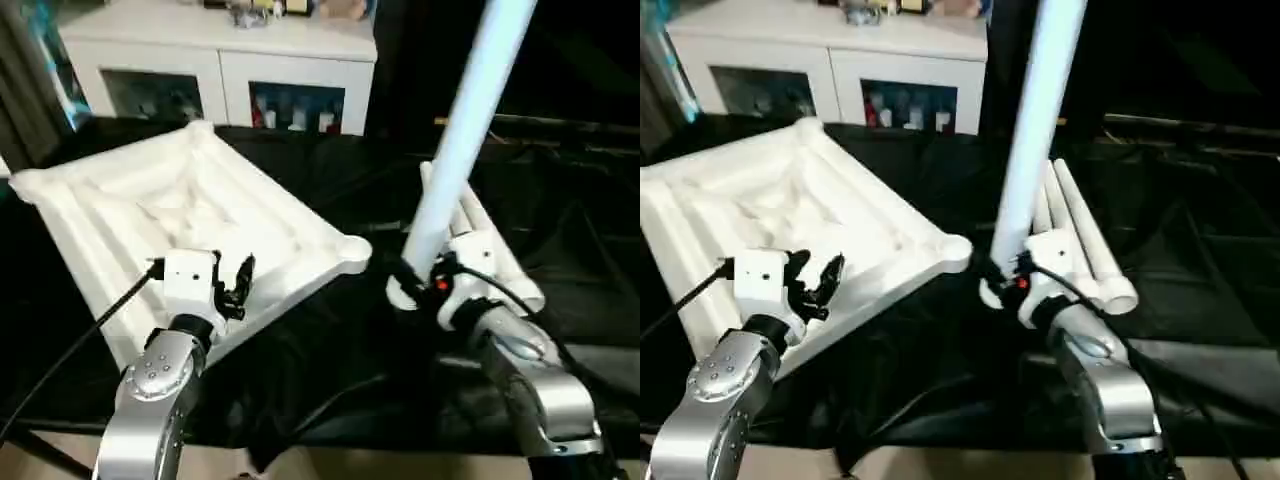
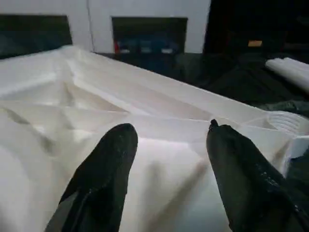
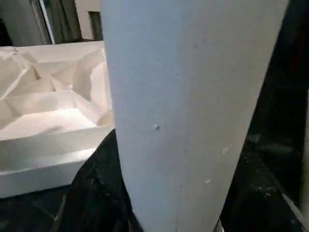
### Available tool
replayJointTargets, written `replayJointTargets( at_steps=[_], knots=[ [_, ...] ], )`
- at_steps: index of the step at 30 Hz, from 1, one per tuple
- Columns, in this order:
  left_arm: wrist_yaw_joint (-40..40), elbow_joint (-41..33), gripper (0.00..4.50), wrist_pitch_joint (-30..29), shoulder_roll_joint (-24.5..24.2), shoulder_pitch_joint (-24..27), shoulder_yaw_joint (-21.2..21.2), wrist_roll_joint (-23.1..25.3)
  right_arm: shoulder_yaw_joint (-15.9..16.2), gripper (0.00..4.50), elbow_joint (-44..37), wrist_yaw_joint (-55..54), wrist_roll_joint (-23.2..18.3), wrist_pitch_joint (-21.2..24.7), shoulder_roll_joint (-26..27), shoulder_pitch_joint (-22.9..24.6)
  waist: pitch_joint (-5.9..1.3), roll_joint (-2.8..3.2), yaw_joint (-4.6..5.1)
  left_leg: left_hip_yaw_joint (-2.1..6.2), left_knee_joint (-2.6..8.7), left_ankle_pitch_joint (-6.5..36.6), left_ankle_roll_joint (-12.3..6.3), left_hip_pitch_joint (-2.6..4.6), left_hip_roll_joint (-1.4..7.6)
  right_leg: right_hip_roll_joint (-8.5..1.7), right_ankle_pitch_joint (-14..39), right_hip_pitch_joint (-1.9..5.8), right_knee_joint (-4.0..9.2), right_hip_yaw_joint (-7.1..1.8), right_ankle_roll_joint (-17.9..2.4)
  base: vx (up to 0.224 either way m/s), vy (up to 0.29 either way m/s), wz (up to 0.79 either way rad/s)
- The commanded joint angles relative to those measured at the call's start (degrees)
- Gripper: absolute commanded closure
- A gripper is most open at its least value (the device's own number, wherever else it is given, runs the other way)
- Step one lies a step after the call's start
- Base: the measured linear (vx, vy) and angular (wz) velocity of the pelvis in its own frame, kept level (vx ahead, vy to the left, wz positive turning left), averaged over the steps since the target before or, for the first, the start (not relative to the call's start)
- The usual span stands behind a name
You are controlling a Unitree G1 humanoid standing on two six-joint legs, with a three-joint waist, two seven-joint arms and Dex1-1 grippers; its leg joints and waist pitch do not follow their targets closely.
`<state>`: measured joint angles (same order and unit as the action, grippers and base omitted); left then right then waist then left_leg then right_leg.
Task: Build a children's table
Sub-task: Pick table leg
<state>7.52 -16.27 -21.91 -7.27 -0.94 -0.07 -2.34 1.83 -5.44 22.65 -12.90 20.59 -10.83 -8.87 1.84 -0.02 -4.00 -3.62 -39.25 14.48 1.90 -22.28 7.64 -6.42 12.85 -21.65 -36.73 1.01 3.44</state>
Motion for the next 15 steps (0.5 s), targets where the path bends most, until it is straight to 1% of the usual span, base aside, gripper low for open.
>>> replayJointTargets(
  at_steps=[1, 2, 3, 4, 5, 6, 7, 8, 9, 10, 11, 12, 13, 14, 15],
  knots=[
    [-1.3, 0.5, 1.78, 0.8, -1.2, -0.7, 0.1, 2.5, 0.9, 2.59, -0.3, -0.1, -0.2, -0.4, 0.5, -1.0, -1.51, 0.16, 0.24, 1.73, 8.23, 10.6, -5.24, 1.32, 3.46, 0.34, 20.8, 0.8, 6.09, -0.49, -14.2, -0.086, 0.161, 0.17],
    [-1.3, 0.7, 1.78, 0.7, -1.0, -0.9, 0.2, 2.5, 1.0, 2.59, -0.2, -0.1, -0.3, -0.5, 0.4, -1.0, -2.86, 2.58, 2.2, 3.25, 9.98, 13.0, -1.18, 2.59, 6.27, 3.35, 2.9, 0.05, 0.69, 1.02, -11.2, -0.076, 0.146, 0.12],
    [-1.3, 0.7, 1.78, 0.6, -1.0, -1.0, 0.3, 2.4, 1.0, 2.59, -0.1, -0.2, -0.3, -0.5, 0.4, -1.1, -2.74, 3.15, 2.03, 3.97, 10.41, 13.6, 3.03, 2.28, 6.82, 3.3, -0.7, 0.51, 0.54, 1.35, -10.5, -0.076, 0.146, 0.12],
    [-1.2, 0.7, 1.78, 0.6, -0.8, -1.0, 0.4, 2.0, 1.0, 2.59, -0.1, -0.1, -0.2, -0.5, 0.5, -1.1, -2.57, 3.17, 2.15, 5.26, 11.16, 12.2, 7.29, 3.13, 9.22, 3.16, -1.3, -0.27, 0.04, 1.55, -8.9, -0.049, 0.119, 0.09],
    [-1.1, 0.7, 1.78, 0.0, -0.7, -1.0, 0.5, 1.4, 1.0, 2.59, 0.0, 0.0, -0.1, -0.5, 0.6, -1.1, -2.61, 3.39, 2.42, 7.43, 12.62, 9.1, 7.64, 3.6, 12.53, 3.05, 4.0, -1.62, -2.49, 1.93, -7.1, 0.0, 0.0, 0.0],
    [-1.0, 0.7, 1.78, -0.2, -0.7, -1.0, 0.5, 1.2, 0.9, 2.59, 0.0, 0.0, 0.0, -0.5, 0.7, -1.1, -2.82, 3.4, 2.29, 7.45, 12.71, 8.4, 5.9, 3.4, 13.07, 2.86, 6.3, -1.81, -3.43, 2.0, -6.0, 0.0, 0.0, 0.0],
    [-0.7, 0.9, 1.78, -0.6, -0.1, -1.0, 0.9, 0.0, 0.9, 2.59, 0.0, 0.1, 0.0, -0.5, 0.7, -1.2, -3.09, 3.12, 2.13, 7.02, 12.36, 7.6, 0.89, 3.07, 12.89, 2.35, 7.9, -1.95, -4.21, 1.82, -4.7, -0.067, -0.025, 0.04],
    [-0.7, 1.0, 1.78, -0.8, 0.0, -1.0, 1.1, -0.2, 1.0, 2.59, 0.2, 0.1, 0.1, -0.6, 0.8, -1.2, -3.13, 2.86, 2.0, 6.61, 12.14, 7.3, -2.1, 3.17, 12.56, 1.94, 7.6, -1.99, -4.0, 1.64, -5.1, -0.079, -0.081, 0.04],
    [-0.7, 1.0, 1.78, -0.8, -0.1, -1.0, 1.1, -0.1, 1.0, 2.59, 0.3, 0.1, 0.1, -0.7, 0.8, -1.2, -2.99, 1.75, 1.93, 4.54, 11.16, 7.2, -9.25, 2.27, 9.72, 0.65, 4.6, -0.5, -1.44, 0.33, -5.7, -0.079, -0.081, 0.04],
    [-0.7, 1.0, 1.78, -0.7, -0.3, -1.0, 1.0, 0.1, 1.0, 2.59, 0.3, 0.1, 0.2, -0.7, 0.8, -1.2, -2.77, -0.87, 1.0, 0.44, 7.89, 10.4, -7.54, -1.27, 3.75, -2.95, 2.6, 1.65, 3.91, -2.73, -5.2, -0.112, -0.109, -0.11],
    [-0.9, 1.0, 1.78, -0.7, -0.5, -1.0, 0.8, 0.4, 1.1, 2.59, 0.4, 0.1, 0.2, -0.7, 0.8, -1.2, -2.73, -1.96, -1.16, -1.71, 4.66, 5.4, -4.12, -2.17, 1.64, -7.29, 10.9, 2.51, 7.43, -4.0, -0.4, -0.137, -0.107, -0.18],
    [-1.9, 0.8, 1.78, -0.8, -1.6, -1.1, 0.0, 3.3, 1.1, 2.59, 0.5, 0.0, 0.2, -0.8, 0.8, -1.2, -2.86, -2.8, -1.93, -1.78, 3.57, 3.8, -3.28, -1.85, 1.9, -7.55, 18.9, 2.03, 8.06, -4.78, 3.1, -0.137, -0.107, -0.18],
    [-2.0, 0.8, 1.78, -0.8, -1.8, -1.1, -0.2, 3.8, 1.2, 2.59, 0.5, 0.0, 0.3, -0.8, 0.8, -1.2, -2.75, -2.61, -2.43, -1.5, 3.86, 1.4, -2.58, -2.53, 2.44, -7.47, 29.8, 2.5, 7.87, -4.93, 4.2, -0.099, -0.073, -0.19],
    [-2.2, 0.7, 1.78, -0.7, -2.0, -1.2, -0.4, 4.5, 1.2, 2.59, 0.5, 0.0, 0.2, -0.8, 0.7, -1.3, -2.59, -2.02, -2.69, -1.5, 4.49, 0.7, -2.13, -2.76, 2.76, -7.14, 32.0, 2.51, 7.94, -4.53, 2.3, -0.071, -0.024, -0.14],
    [-2.0, 0.7, 1.78, -0.3, -1.7, -1.2, -0.5, 4.3, 1.2, 2.59, 0.6, -0.1, 0.2, -0.9, 0.6, -1.3, -1.94, -1.13, -1.91, -1.9, 8.01, 5.1, 0.05, -1.11, 4.18, -2.65, 29.8, 0.81, 7.01, -1.66, -4.7, -0.071, -0.024, -0.14]
  ],
)
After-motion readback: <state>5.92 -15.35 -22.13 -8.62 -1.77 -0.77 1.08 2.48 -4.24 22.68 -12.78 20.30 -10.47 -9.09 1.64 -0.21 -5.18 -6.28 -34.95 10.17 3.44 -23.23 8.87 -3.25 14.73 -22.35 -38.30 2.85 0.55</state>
